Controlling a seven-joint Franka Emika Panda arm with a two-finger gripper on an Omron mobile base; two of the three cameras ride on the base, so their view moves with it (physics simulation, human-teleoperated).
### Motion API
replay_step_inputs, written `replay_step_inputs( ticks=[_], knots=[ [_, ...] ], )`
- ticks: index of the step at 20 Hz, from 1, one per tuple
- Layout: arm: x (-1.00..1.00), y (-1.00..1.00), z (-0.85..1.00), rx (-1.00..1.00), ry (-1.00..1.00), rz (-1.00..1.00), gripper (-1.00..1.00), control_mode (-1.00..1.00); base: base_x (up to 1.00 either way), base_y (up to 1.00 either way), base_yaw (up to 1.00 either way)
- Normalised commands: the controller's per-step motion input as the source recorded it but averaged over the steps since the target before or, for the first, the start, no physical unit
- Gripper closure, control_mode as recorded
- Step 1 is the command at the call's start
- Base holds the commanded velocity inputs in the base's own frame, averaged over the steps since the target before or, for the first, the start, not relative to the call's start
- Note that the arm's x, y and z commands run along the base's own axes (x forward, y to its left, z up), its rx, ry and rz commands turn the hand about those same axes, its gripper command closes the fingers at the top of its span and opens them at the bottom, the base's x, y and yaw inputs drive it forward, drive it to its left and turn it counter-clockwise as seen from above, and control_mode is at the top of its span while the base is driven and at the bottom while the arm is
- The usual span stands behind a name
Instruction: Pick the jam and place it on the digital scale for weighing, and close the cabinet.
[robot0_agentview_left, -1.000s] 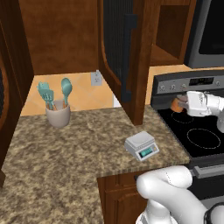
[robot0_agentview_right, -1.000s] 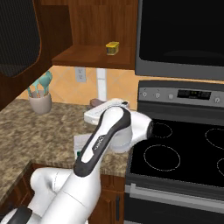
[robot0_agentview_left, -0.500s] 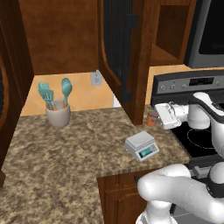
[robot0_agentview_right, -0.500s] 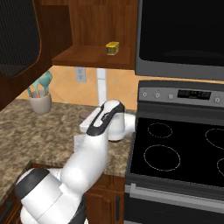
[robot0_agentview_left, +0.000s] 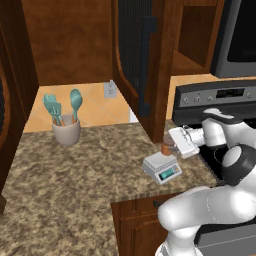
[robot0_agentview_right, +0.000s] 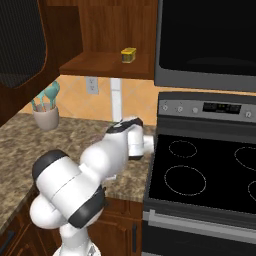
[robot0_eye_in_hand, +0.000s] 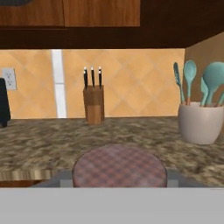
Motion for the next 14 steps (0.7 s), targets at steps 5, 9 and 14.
replay_step_inputs(
  ticks=[5, 9, 14],
  knots=[
    [0.13, 0.18, -0.31, -0.01, 0.02, 0.0, 1.0, -1.0, 0.0, 0.0, 0.0],
    [0.11, 0.11, -0.32, 0.0, 0.01, 0.0, 1.0, -1.0, 0.0, 0.0, 0.0],
    [0.22, 0.03, -0.22, 0.0, 0.02, 0.0, 1.0, -1.0, 0.0, 0.0, 0.0]
  ],
)
